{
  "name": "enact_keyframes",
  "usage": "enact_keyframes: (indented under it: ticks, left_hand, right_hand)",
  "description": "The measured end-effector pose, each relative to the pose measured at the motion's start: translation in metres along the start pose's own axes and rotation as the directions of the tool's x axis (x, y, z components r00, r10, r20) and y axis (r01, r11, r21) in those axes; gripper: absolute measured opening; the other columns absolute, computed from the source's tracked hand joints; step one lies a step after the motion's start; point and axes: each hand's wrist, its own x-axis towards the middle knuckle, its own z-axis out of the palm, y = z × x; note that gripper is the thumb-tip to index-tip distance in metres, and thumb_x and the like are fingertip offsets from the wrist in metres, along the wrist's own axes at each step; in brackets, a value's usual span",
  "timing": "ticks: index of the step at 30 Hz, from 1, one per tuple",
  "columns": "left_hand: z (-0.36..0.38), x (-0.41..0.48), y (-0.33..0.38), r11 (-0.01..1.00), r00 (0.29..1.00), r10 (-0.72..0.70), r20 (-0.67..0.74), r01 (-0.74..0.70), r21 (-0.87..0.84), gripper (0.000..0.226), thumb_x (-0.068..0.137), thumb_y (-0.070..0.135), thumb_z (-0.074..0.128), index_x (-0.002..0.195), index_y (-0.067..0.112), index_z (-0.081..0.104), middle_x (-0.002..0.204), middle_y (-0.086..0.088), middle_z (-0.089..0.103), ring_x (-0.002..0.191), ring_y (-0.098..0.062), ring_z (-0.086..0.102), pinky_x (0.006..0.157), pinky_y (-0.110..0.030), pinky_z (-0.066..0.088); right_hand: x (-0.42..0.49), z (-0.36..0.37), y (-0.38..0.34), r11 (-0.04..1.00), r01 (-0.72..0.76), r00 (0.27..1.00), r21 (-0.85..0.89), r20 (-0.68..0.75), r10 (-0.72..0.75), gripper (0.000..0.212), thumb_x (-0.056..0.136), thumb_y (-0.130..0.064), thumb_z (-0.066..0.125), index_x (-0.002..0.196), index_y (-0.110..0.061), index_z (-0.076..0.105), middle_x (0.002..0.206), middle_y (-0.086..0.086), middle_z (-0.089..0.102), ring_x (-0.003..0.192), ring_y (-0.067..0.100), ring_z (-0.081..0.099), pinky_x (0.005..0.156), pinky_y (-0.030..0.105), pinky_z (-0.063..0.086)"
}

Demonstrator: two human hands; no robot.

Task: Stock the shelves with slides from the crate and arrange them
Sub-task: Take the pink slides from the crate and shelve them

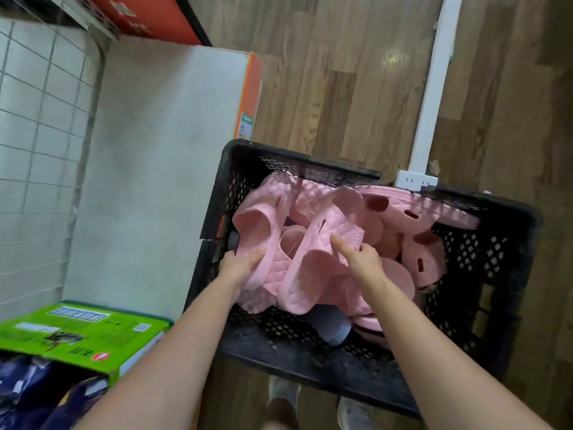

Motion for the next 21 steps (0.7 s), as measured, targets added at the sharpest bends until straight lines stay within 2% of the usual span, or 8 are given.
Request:
enact_keyframes:
  ticks: [2,4,7,10,12,14,16,21]
  left_hand:
    - [-0.003,-0.002,0.002,0.999,1.0,-0.022,0.014,0.023,-0.031,0.069,0.069,0.048,0.075,0.115,0.0,0.058,0.107,-0.011,0.065,0.088,-0.022,0.062,0.065,-0.027,0.05]
    - [-0.006,0.0,0.002,0.997,0.999,-0.037,0.039,0.039,-0.068,0.047,0.079,0.034,0.072,0.109,-0.001,0.062,0.09,-0.008,0.066,0.075,-0.016,0.06,0.058,-0.023,0.045]
    - [-0.008,-0.007,0.007,0.983,0.991,-0.067,0.118,0.086,-0.164,0.038,0.084,0.023,0.067,0.109,-0.004,0.062,0.082,-0.006,0.066,0.074,-0.016,0.061,0.066,-0.027,0.05]
    - [-0.003,-0.024,0.01,0.963,0.982,-0.087,0.168,0.127,-0.239,0.031,0.088,0.013,0.06,0.113,-0.007,0.059,0.065,-0.004,0.07,0.071,-0.018,0.062,0.057,-0.028,0.053]
    - [-0.001,-0.039,0.01,0.948,0.983,-0.075,0.169,0.123,-0.294,0.027,0.091,0.008,0.055,0.113,-0.008,0.056,0.055,-0.003,0.067,0.065,-0.018,0.062,0.048,-0.024,0.053]
    - [-0.003,-0.056,0.013,0.942,0.986,-0.053,0.159,0.102,-0.32,0.027,0.093,0.004,0.05,0.116,-0.01,0.053,0.066,-0.008,0.069,0.066,-0.02,0.061,0.044,-0.023,0.051]
    - [-0.007,-0.072,0.013,0.951,0.987,-0.038,0.154,0.083,-0.297,0.029,0.095,0.004,0.047,0.12,-0.01,0.05,0.087,-0.014,0.065,0.072,-0.022,0.059,0.051,-0.029,0.052]
    - [-0.021,-0.124,0.01,0.986,0.988,0.02,0.15,0.005,-0.168,0.022,0.094,0.009,0.052,0.115,0.002,0.048,0.108,-0.014,0.061,0.09,-0.024,0.059,0.072,-0.037,0.05]
  right_hand:
    - [0.005,0.001,0.002,0.999,-0.004,1.0,0.042,-0.005,0.005,0.058,0.078,-0.037,0.071,0.119,0.001,0.055,0.104,0.007,0.06,0.093,0.02,0.055,0.074,0.027,0.04]
    - [0.006,0.001,0.006,0.996,-0.031,0.999,0.08,-0.018,0.032,0.067,0.071,-0.04,0.077,0.119,0.001,0.056,0.111,0.012,0.064,0.097,0.025,0.06,0.078,0.033,0.048]
    - [0.001,0.001,0.013,0.981,-0.072,0.997,0.18,-0.008,0.074,0.059,0.068,-0.028,0.081,0.114,0.001,0.06,0.102,0.014,0.068,0.085,0.025,0.065,0.062,0.026,0.052]
    - [-0.015,0.005,0.016,0.982,-0.089,0.995,0.168,0.062,0.08,0.056,0.067,-0.023,0.082,0.114,-0.001,0.06,0.092,0.008,0.065,0.063,0.013,0.054,0.038,0.013,0.039]
    - [-0.026,0.008,0.015,0.981,-0.074,0.997,0.18,0.036,0.068,0.065,0.063,-0.026,0.084,0.118,-0.004,0.056,0.103,0.008,0.065,0.07,0.015,0.057,0.046,0.015,0.044]
    - [-0.039,0.01,0.013,0.985,-0.057,0.997,0.165,-0.047,0.066,0.067,0.064,-0.029,0.084,0.118,-0.004,0.051,0.111,0.008,0.062,0.089,0.022,0.059,0.068,0.028,0.048]
    - [-0.057,0.006,0.012,0.99,-0.047,0.993,0.137,-0.101,0.061,0.064,0.066,-0.028,0.082,0.113,-0.005,0.046,0.108,0.01,0.058,0.099,0.028,0.058,0.08,0.038,0.049]
    - [-0.104,-0.026,0.007,0.999,0.033,0.992,0.04,-0.124,-0.027,0.052,0.07,-0.03,0.079,0.1,-0.01,0.041,0.091,0.003,0.052,0.095,0.028,0.056,0.089,0.05,0.048]
